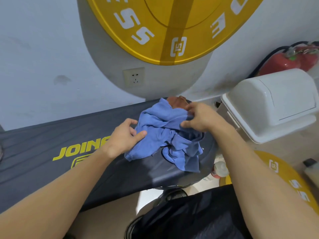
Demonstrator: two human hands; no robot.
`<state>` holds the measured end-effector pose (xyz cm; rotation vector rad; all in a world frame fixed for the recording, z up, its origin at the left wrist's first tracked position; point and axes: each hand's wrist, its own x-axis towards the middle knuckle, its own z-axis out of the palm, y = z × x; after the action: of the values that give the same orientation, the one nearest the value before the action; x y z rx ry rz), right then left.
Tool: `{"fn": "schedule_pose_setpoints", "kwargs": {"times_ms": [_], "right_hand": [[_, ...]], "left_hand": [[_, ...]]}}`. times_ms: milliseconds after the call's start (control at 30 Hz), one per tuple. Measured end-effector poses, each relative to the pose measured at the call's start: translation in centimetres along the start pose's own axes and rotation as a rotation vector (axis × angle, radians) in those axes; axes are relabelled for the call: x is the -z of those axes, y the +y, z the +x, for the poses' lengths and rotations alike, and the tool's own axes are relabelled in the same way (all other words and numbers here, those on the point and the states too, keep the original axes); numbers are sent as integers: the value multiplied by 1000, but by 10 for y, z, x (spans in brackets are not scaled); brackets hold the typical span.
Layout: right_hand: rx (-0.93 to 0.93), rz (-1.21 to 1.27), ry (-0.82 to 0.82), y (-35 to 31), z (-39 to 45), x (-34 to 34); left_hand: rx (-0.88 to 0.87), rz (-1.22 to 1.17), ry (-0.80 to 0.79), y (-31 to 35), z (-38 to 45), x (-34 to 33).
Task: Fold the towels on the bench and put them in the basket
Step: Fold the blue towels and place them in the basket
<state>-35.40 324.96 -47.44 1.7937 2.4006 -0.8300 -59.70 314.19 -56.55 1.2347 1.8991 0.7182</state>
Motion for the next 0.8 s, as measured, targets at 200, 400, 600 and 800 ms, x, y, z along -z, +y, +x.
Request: {"fn": "schedule_pose_setpoints", "kwargs": {"times_ms": [200,400,600,800], "right_hand": [[41,-47,9,-6,4,-6],[388,552,181,-59,-15,3],[377,1255,-304,-120,-33,4],[474,700,-299,-163,-32,-16]], "left_hand": [[-236,-126,206,30,-6,2],[-348,-385,-37,78,-9,36],[-337,-586,32,71,-23,76],[-270,-300,127,13,-75,141]]}}
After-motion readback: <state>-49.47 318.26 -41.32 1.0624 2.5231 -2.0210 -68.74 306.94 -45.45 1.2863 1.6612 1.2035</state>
